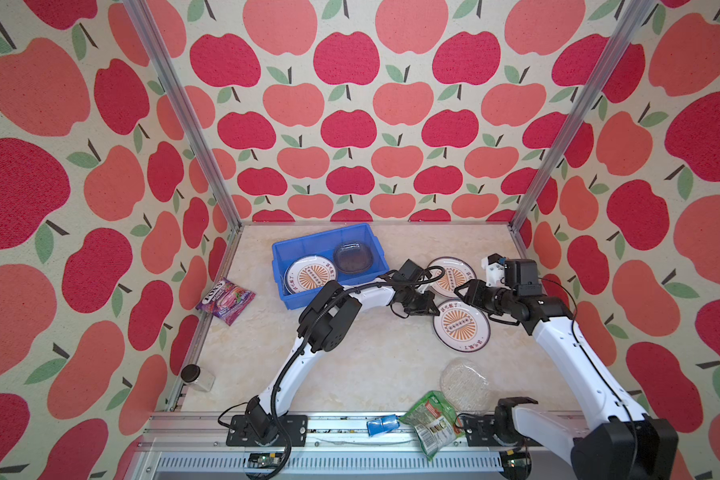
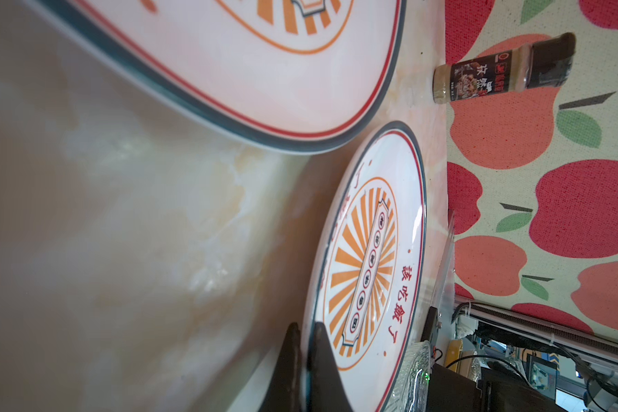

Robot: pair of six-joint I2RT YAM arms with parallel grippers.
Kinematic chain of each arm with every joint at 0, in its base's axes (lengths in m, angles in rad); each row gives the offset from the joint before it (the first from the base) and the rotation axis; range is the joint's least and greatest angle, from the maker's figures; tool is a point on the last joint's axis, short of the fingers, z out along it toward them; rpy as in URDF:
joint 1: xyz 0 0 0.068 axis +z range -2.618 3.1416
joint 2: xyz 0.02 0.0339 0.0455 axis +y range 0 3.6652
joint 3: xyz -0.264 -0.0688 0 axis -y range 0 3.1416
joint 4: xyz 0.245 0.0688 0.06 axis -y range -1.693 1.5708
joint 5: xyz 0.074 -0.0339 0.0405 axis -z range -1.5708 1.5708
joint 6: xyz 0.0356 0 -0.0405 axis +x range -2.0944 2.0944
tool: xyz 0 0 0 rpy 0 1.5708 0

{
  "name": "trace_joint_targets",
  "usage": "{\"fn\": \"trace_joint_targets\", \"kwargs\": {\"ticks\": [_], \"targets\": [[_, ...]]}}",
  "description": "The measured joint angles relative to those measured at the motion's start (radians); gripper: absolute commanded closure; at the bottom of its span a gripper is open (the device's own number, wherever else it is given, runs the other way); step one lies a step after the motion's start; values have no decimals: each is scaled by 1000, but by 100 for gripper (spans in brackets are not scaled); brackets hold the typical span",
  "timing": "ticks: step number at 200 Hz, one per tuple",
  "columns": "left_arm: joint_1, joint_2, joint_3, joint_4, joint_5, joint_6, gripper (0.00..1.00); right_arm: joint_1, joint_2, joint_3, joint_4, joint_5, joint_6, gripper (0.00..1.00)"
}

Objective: Place the plates into the plastic bin on the countertop
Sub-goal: 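Grasp the edge of the nearer sunburst plate with the left gripper and tilt it up, then grasp the raised plate with the right gripper while the left gripper holds it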

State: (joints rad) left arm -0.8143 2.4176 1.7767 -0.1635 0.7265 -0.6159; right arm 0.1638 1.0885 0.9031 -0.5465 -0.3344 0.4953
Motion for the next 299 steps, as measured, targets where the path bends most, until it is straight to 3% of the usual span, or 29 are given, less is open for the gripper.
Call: {"fn": "trace_joint_targets", "kwargs": {"ticks": [49, 130, 172, 241, 299], "targets": [[11, -126, -124, -32, -29, 13, 100, -3, -4, 5, -3, 0, 0, 54], [88, -613, -300, -145, -102, 11, 100, -47, -31, 107, -26, -27, -11, 50], [202, -830, -422, -182, -154, 11, 100, -46, -23, 106, 36, -109, 17, 47], [335, -979, -554, -211, -180, 9, 100, 110, 127, 87, 258, -252, 108, 48], [399, -1094, -615, -201, -179, 2, 100, 139, 248, 95, 390, -315, 174, 49]]}}
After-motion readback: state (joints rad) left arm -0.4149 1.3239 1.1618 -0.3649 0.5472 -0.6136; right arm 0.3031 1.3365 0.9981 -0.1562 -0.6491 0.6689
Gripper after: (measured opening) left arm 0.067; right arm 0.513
